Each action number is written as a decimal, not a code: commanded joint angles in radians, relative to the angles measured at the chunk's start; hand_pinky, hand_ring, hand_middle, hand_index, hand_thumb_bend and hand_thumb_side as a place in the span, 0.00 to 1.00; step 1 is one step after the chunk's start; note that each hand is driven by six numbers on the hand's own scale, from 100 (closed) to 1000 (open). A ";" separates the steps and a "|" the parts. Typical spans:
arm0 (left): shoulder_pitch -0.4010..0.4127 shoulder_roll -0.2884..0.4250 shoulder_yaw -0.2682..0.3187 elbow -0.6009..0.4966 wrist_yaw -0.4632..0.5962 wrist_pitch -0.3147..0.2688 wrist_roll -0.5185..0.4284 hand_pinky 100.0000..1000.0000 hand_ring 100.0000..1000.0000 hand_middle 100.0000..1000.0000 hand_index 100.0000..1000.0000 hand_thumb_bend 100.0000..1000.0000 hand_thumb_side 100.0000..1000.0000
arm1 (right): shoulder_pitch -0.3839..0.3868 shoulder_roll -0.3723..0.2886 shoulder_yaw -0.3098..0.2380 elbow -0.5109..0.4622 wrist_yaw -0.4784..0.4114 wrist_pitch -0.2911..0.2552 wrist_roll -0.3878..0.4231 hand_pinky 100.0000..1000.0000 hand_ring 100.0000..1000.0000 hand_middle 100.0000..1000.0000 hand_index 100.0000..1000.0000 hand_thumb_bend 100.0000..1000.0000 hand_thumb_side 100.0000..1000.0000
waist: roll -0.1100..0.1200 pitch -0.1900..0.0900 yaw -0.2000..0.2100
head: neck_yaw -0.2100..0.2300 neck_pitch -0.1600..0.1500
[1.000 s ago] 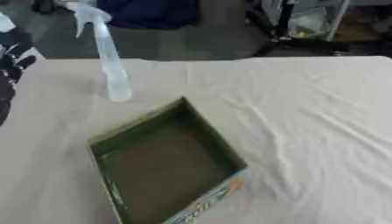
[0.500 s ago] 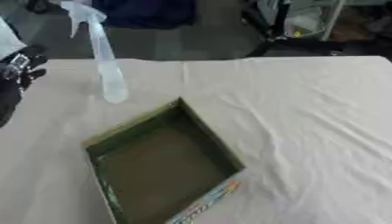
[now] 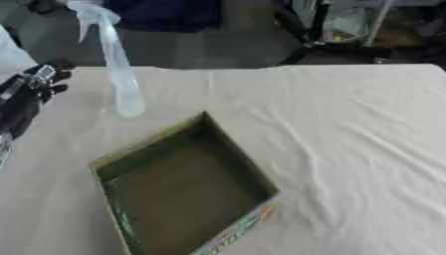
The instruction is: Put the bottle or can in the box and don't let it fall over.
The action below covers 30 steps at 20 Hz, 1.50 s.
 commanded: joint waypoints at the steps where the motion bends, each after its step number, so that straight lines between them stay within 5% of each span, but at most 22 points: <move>1: -0.043 0.005 0.001 0.023 -0.015 0.004 -0.012 1.00 1.00 1.00 0.86 0.00 0.84 | -0.007 -0.012 -0.004 -0.023 -0.005 0.001 0.004 1.00 1.00 1.00 1.00 0.00 0.41 | 0.000 -0.007 -0.003 | 0.002 -0.018; 30: -0.265 -0.064 -0.002 0.266 -0.283 -0.088 0.077 1.00 1.00 1.00 0.88 0.00 0.78 | -0.024 0.005 0.005 -0.023 -0.005 0.000 0.023 1.00 1.00 1.00 1.00 0.00 0.41 | -0.014 0.021 -0.016 | 0.032 -0.061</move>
